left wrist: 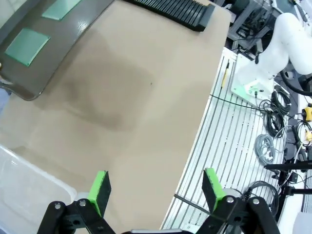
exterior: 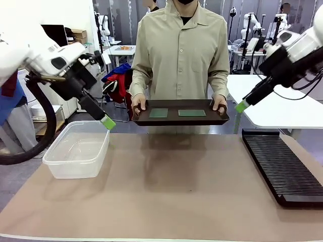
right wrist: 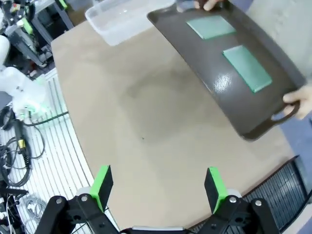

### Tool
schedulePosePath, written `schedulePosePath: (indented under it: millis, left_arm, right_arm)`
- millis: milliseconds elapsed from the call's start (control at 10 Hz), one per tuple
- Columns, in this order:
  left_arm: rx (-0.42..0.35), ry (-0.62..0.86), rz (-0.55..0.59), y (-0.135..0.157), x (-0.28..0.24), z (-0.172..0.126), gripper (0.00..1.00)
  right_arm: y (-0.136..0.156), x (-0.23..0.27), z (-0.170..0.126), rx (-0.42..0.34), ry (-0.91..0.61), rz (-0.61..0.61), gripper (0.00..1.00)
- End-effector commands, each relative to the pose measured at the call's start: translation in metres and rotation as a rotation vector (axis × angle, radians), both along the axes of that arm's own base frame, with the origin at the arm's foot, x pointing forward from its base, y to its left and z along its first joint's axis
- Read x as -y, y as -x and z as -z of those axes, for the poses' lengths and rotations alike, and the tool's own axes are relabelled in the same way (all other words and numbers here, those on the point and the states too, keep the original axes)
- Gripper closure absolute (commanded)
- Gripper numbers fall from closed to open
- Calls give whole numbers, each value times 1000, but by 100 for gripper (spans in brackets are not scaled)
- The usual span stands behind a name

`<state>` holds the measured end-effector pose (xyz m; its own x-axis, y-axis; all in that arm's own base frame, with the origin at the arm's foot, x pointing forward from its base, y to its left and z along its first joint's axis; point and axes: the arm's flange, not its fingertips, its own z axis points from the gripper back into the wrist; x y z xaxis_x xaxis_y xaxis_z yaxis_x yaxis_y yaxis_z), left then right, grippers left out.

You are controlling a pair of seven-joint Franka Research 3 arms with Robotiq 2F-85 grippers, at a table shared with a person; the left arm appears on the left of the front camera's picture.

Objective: Sort PCBs into racks and boxes based on the side picked up.
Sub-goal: Pick up the Blank PCB handed by the Human.

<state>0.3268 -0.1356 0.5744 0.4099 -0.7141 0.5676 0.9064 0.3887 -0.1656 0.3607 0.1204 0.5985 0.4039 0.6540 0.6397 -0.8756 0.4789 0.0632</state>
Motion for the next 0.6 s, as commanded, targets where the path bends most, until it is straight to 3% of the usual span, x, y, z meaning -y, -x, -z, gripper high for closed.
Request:
schedulePosePath:
  millis: [0,300,500]
  left_arm:
    - [27,-2,-5,-6,-11,-10,0]
    - [160,-29,-88,0,-19,-38,0]
    - [195,-33,-111,1,-20,-44,0]
  right_arm:
    - [-3,6,-17,6,-31,-32,0]
    - [-4,19,-43,54,-13,19,0]
    - [-6,26,-51,78,-1,46,0]
